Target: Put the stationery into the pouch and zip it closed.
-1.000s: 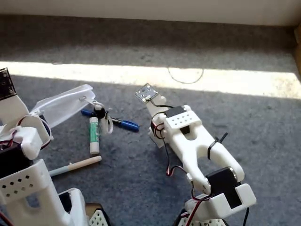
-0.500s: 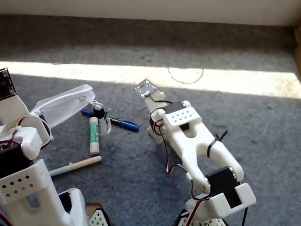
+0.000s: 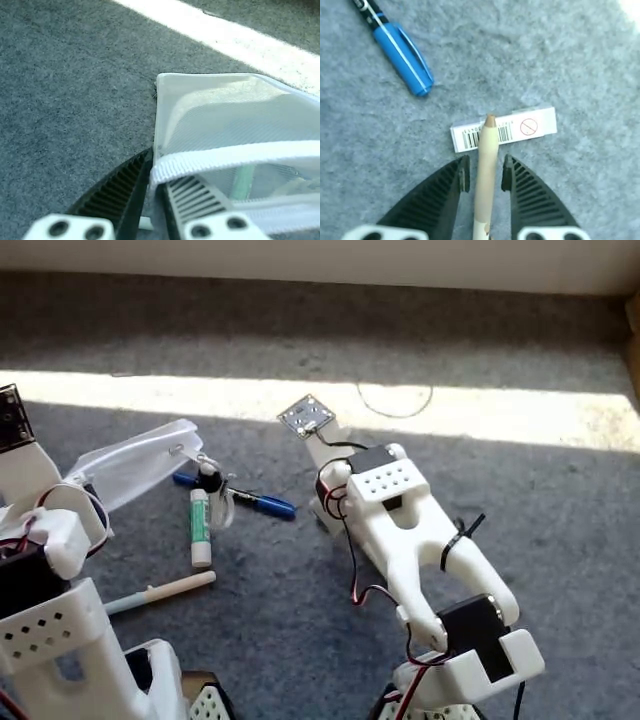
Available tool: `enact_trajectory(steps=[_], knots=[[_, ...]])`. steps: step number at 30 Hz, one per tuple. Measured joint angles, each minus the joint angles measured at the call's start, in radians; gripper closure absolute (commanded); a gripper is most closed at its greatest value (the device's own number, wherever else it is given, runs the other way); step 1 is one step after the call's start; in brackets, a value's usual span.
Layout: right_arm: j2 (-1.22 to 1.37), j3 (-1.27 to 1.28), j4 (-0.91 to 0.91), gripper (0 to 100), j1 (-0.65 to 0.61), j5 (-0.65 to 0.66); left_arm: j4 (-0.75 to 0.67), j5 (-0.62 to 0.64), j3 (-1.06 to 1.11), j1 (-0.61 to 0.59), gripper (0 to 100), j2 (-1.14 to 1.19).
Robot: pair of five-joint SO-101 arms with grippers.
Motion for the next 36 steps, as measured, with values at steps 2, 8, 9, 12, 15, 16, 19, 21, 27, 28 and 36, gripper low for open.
enact_trajectory(steps=[2,8,9,12,15,16,19,21,27,28,36], knots=[[0.0,0.012,-0.009,89.4,0.0,0.0,0.0,0.0,0.0,0.0,99,0.0],[0.0,0.014,-0.012,89.6,0.0,0.0,0.0,0.0,0.0,0.0,99,0.0],[0.0,0.014,-0.015,89.6,0.0,0.0,0.0,0.0,0.0,0.0,99,0.0],[0.0,0.026,-0.015,89.6,0.0,0.0,0.0,0.0,0.0,0.0,99,0.0],[0.0,0.048,-0.015,89.6,0.0,0.0,0.0,0.0,0.0,0.0,99,0.0],[0.0,0.048,-0.015,89.6,0.0,0.0,0.0,0.0,0.0,0.0,99,0.0],[0.0,0.051,-0.015,89.6,-0.002,0.0,0.0,0.0,0.0,0.0,99,0.0],[0.0,0.052,-0.015,89.6,-0.002,0.0,0.0,0.0,0.0,0.0,99,0.0],[0.0,0.068,-0.015,89.6,-0.002,0.0,0.0,0.0,0.0,0.0,99,0.0],[0.0,0.08,-0.015,89.6,-0.002,0.0,0.0,0.0,0.0,0.0,99,0.0],[0.0,0.092,-0.015,89.8,0.0,0.0,0.0,0.0,0.0,0.0,99,0.0]])
